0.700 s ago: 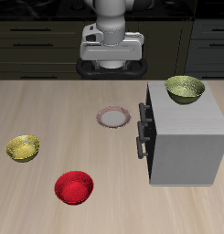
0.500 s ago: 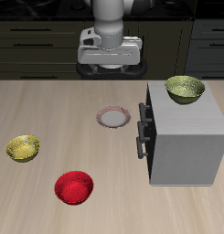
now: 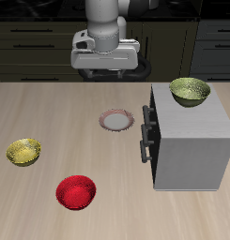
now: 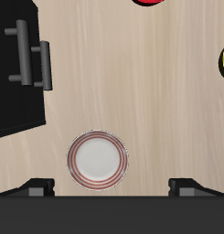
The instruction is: Open the top drawer of the white cabinet
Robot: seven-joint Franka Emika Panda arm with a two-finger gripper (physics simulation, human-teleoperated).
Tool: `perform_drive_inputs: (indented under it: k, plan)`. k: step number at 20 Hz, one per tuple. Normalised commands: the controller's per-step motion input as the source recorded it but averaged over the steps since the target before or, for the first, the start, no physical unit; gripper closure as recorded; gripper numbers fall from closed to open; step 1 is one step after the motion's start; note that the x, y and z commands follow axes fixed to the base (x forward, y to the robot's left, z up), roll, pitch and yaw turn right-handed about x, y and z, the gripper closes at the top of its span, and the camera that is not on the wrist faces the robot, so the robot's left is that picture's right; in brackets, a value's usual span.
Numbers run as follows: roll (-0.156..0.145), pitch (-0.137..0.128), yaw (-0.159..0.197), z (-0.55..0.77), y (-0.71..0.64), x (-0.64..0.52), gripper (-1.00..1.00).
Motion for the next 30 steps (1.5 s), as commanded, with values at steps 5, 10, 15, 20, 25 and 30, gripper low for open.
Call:
perform_drive_inputs:
  k: [5, 10, 15, 20, 25, 30]
  plan:
    - [0.006, -0.040, 0.017, 0.10, -0.06, 0.27, -1.00]
    - [0.030, -0.017, 0.000, 0.09, -0.06, 0.24, -1.00]
    - [0.012, -0.012, 0.003, 0.04, -0.08, 0.25, -1.00]
    - [0.011, 0.013, 0.013, -0.01, -0.13, 0.27, -1.00]
    - [-0.025, -0.012, -0.003, 0.01, -0.12, 0.16, -1.00]
    - [-0.008, -0.015, 0.008, 0.03, -0.09, 0.27, -1.00]
